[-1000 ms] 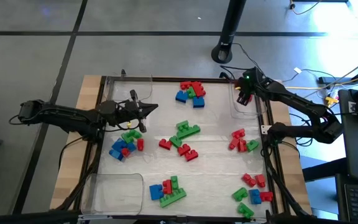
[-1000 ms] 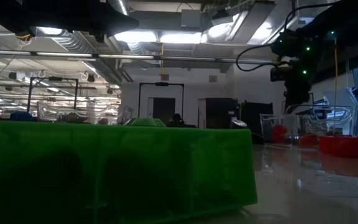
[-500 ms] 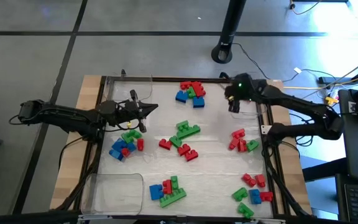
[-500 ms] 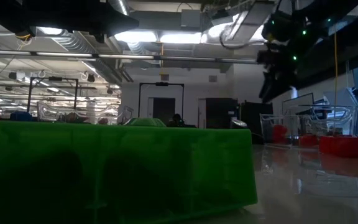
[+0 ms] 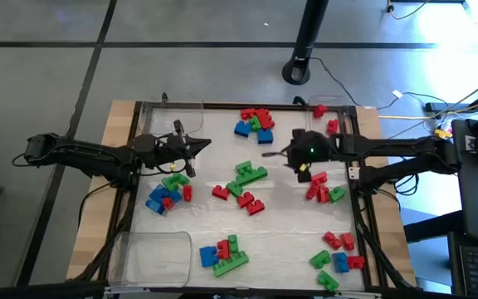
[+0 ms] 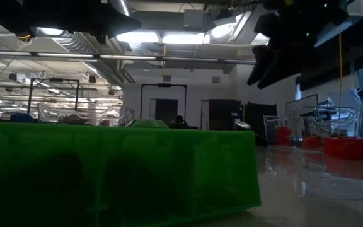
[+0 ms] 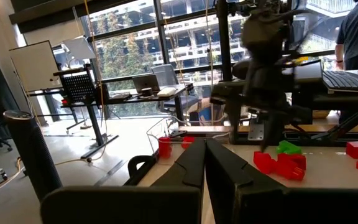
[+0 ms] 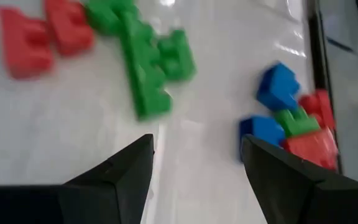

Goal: Sort blocks
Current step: Put the red game piece into the right transparent bin

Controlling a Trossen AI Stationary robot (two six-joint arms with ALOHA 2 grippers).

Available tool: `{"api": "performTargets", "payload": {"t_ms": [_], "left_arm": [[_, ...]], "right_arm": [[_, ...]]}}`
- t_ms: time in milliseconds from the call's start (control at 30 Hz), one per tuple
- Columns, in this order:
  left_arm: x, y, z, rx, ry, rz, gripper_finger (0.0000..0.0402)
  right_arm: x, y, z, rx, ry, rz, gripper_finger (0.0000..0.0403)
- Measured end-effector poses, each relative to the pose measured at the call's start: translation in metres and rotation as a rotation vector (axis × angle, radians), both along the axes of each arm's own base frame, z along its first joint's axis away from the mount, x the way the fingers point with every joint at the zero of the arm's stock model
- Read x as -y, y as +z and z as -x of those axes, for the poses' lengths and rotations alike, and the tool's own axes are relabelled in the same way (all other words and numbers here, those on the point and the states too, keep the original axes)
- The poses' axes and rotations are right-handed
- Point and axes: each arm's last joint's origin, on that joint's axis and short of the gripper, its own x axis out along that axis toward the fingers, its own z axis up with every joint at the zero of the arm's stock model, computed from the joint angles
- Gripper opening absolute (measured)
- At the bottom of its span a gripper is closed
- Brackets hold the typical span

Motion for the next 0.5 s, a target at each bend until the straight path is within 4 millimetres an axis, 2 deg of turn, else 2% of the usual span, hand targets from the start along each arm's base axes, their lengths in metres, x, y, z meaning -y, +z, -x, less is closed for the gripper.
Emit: {"api": "performTargets", "payload": {"t_ms": [233,500], "left_arm": [[0.0,0.0,0.0,0.005,-0.001,0.013,0.0004],[0.0,0.0,0.0,0.006,-0.002,0.019,0.0004]], "right_arm": [[-0.037,-0.004,-0.015,0.055,0.111,-0.049,0.0243],[-0.069,-0.033,-0.045,0.056,0.195,-0.132,0.0243]]}}
